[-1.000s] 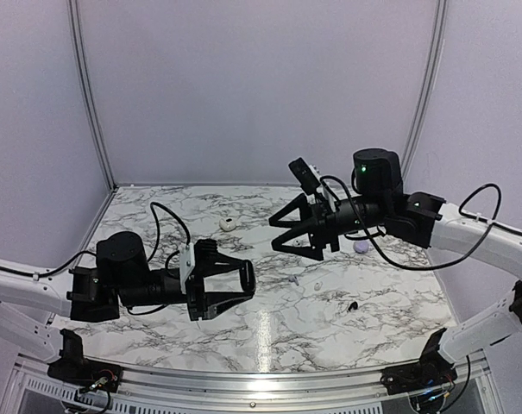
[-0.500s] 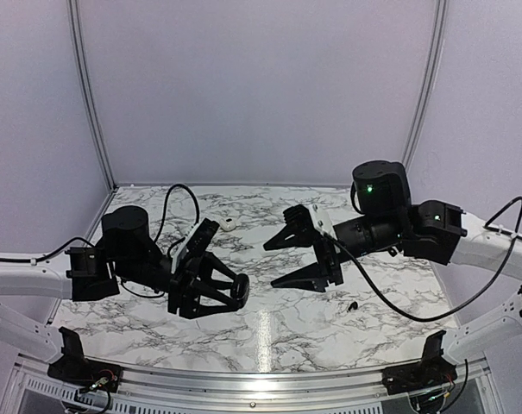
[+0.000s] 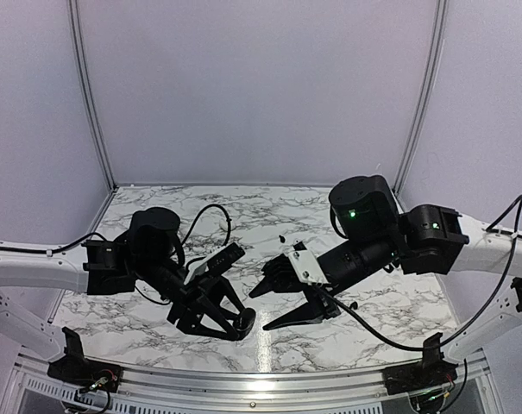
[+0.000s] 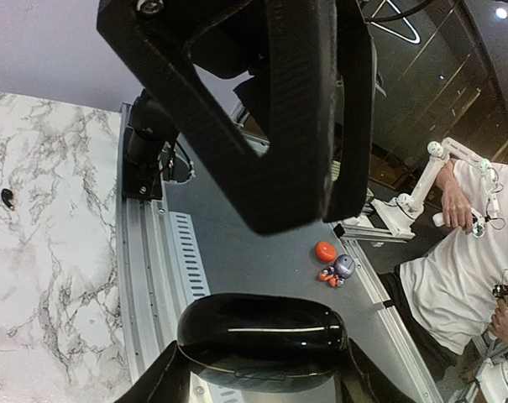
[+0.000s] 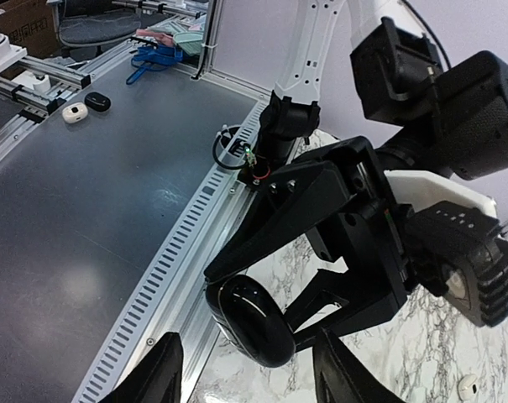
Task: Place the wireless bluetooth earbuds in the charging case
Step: Pass from the left arm to the right
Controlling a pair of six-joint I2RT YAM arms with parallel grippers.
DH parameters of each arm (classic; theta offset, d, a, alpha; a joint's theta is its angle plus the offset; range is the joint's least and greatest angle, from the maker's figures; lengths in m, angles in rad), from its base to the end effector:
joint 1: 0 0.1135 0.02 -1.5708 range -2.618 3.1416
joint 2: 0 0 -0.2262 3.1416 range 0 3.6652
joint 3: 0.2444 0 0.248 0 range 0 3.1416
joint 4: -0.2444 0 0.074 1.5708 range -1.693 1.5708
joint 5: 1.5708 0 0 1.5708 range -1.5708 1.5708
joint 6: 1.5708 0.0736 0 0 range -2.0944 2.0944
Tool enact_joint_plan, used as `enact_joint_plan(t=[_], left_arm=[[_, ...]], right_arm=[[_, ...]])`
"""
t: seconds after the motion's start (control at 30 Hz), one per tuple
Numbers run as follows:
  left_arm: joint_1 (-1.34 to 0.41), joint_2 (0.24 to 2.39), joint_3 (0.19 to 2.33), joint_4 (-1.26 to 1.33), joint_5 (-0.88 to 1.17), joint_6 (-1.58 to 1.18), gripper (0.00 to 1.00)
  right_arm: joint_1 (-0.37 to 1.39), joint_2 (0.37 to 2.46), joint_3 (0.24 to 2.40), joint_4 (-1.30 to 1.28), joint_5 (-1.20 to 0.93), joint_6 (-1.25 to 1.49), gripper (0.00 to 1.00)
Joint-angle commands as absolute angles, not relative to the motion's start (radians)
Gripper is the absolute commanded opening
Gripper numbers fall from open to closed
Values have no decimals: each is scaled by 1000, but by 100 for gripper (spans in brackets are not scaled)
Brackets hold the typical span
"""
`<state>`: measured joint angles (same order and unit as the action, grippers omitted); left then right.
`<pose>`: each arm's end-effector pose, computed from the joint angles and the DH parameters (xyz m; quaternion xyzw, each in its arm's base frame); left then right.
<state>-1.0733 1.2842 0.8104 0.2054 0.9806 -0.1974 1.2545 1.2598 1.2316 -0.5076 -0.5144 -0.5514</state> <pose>0.0934 -0.3002 0.2436 0.5561 0.5144 -0.6188 0.2081 0.0626 0.3075 0.3116 -0.7378 0.4217 0.3723 0.3731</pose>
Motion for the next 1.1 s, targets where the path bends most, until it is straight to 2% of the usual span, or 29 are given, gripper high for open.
enact_joint_plan(t=[0.0, 0.83, 1.07], left_arm=[[-1120, 1331, 902, -46, 995, -47, 33], [-1145, 1390, 999, -140, 1053, 21, 31], [-1156, 1399, 1019, -173, 1057, 51, 30]], right_arm=[[1289, 1284, 1266, -544, -527, -552, 53], [1347, 1354, 1226, -531, -527, -531, 51], [1351, 1363, 1221, -531, -512, -533, 47]])
